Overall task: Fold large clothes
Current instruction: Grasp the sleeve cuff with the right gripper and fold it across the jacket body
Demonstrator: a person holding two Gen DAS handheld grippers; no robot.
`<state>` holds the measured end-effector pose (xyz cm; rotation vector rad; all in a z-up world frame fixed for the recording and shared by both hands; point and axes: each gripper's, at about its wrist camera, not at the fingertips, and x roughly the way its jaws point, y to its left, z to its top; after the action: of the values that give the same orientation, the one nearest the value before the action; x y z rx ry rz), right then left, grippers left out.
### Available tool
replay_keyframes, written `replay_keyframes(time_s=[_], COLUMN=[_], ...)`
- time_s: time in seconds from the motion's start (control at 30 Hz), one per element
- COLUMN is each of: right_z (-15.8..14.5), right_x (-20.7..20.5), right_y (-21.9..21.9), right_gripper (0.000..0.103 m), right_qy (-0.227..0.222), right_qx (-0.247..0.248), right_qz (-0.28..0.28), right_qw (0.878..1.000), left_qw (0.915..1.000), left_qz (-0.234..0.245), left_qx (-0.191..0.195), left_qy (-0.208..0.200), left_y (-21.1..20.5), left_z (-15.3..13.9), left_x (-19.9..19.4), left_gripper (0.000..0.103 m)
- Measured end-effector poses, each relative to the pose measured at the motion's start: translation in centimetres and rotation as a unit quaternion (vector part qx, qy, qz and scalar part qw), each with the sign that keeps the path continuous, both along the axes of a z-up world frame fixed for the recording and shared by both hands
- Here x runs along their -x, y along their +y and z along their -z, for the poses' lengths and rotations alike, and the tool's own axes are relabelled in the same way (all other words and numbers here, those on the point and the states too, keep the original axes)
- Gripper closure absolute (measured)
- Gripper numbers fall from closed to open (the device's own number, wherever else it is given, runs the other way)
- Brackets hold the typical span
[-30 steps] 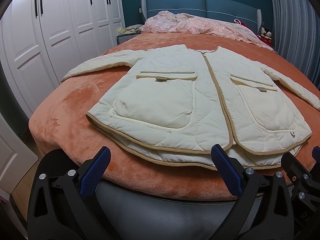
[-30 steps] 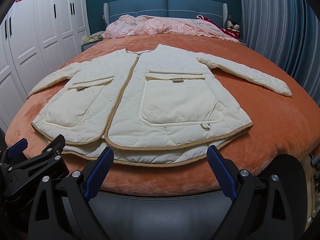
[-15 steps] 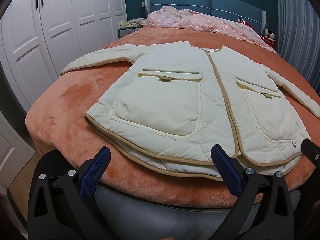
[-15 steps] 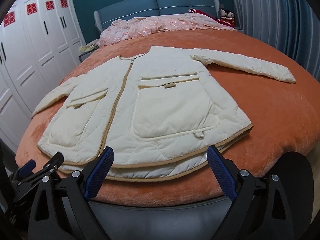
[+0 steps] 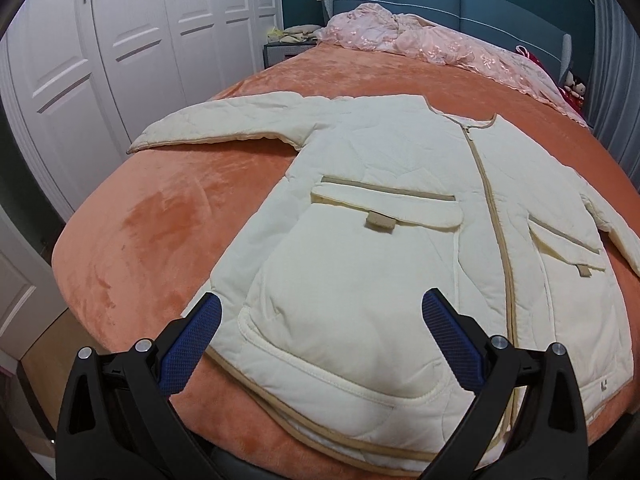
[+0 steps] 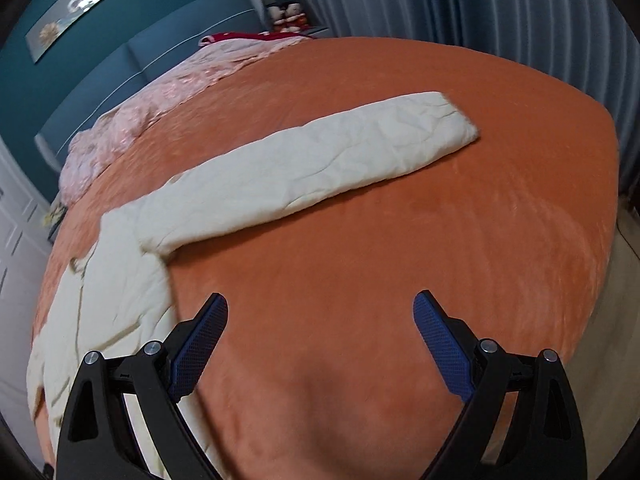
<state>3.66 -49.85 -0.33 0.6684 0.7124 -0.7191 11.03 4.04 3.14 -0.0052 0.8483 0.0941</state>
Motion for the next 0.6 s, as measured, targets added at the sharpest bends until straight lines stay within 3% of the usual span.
replay_keyframes(time_s=[0.27,0.43,0.53,0.57,0.6], right_z=[3.3,4.4,4.3,4.2,3.9], right_x=[-1.4,-2.4,-3.7,-4.3,-4.9], right_y=[-10.9,-14.5,-15.7,-16.2,-16.4], right_gripper=[0.011,0.013,0.044,0.064,0.071], right_qy=[-0.014,-0.017,-0.015,-0.017,-0.012], right_qx=[-0.059,-0.052,-0.046,-0.049,-0.045], right_qz=[0.095,0.129,0.119,0.112,0.112], right_qw=[0.994,0.990,0.992,0.992,0.993], left_qw=[0.9991,0.9981,0.9977,0.9977,0.9975], left_qz=[-0.024,-0.037,-0.041,-0.041,-0.042], left_qx=[-0.027,-0.037,-0.042,-0.043,-0.046], left_qy=[0.021,0.033,0.034,0.034,0.032], left_y=[-1.2,-1.6,-1.8,-1.9,-1.8], left_z=[1.1,1.7,1.9,1.9,2.0], left_x=[-3.7,-5.3,-5.9,-6.1,-6.3], left_gripper=[0.005,0.005,0.005,0.005,0.005])
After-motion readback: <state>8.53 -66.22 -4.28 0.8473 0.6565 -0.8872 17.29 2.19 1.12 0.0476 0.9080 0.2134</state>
